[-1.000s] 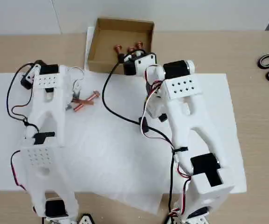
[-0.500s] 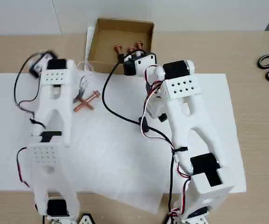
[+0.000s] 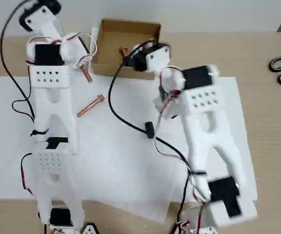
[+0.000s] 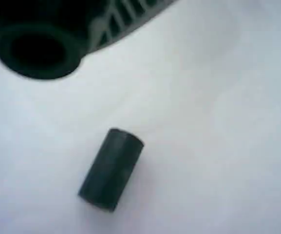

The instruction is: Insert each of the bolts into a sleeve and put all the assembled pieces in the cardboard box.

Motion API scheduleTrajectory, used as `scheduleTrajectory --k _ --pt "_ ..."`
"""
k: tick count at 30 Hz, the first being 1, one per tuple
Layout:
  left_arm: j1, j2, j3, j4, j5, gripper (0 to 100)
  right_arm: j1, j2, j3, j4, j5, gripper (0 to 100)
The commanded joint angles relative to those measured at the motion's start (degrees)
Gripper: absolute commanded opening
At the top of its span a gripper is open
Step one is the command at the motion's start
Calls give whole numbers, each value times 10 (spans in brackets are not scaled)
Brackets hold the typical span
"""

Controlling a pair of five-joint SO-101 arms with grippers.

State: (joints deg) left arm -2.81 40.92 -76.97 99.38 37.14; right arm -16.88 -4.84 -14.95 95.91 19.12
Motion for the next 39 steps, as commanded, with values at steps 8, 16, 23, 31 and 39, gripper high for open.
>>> scheduleTrajectory --k 8,16,23,31,39 --pt "23 -215 -5 12 -24 5 26 -356 110 0 -2 4" --pt "113 -462 272 11 -99 5 28 -557 315 -51 -3 4" --pt "139 -649 504 7 -114 5 22 -693 498 -146 -7 4" --pt "145 -732 710 -104 -119 5 0 -887 755 -312 -110 4" --pt "190 -736 822 -242 -117 5 -88 -987 848 -372 -113 4"
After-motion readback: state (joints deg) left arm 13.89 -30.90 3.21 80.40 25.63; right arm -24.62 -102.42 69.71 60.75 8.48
